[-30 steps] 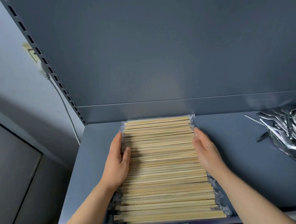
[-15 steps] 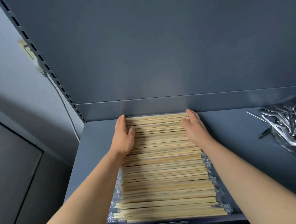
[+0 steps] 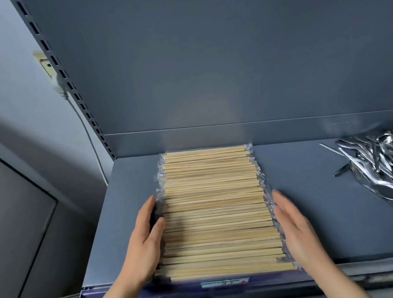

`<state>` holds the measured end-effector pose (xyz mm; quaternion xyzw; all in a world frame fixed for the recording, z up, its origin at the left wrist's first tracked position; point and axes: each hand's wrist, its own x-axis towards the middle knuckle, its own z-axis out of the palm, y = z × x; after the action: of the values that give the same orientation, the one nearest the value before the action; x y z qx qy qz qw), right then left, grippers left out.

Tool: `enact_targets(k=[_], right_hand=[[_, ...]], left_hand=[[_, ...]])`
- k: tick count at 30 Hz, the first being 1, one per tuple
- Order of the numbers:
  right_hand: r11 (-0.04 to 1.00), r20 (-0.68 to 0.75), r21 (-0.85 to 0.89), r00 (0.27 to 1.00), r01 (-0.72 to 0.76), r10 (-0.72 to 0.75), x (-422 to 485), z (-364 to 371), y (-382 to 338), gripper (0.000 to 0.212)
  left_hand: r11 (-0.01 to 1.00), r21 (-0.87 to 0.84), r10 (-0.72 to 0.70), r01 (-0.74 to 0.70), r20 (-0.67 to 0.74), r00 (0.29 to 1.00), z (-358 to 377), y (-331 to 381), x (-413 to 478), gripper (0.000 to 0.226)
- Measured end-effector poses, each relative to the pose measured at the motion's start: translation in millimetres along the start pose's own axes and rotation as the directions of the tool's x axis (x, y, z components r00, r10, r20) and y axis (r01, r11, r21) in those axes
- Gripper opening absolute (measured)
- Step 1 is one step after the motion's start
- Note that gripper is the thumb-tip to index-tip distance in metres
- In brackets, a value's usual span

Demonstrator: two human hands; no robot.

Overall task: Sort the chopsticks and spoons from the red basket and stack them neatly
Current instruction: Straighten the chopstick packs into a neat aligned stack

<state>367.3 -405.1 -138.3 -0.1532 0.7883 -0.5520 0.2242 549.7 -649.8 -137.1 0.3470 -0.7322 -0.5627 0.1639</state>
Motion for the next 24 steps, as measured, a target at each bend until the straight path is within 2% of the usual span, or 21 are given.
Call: enact_targets(k=[11,20,24], right_hand=[[1.000,-0.059,0.013,0.998,0.014,-0.014,-5,13,5,0.041],[0.955,0.050,-0.289,0.997,0.069,-0.057,-5,19,2,0.052],[0.933,0.078,-0.349,0.995,0.092,-0.069,-4,20,3,0.055]], left_hand=[[1.000,-0.003,0.029,-0.029,-0.011,1.000,17,1,-13,0.052],[0.994,0.096,0.045,-0.047,0.022,0.999,16,1,-15,0.055],[0.988,0.131,0.073,-0.076,0.027,0.997,15,0,-14,0.055]])
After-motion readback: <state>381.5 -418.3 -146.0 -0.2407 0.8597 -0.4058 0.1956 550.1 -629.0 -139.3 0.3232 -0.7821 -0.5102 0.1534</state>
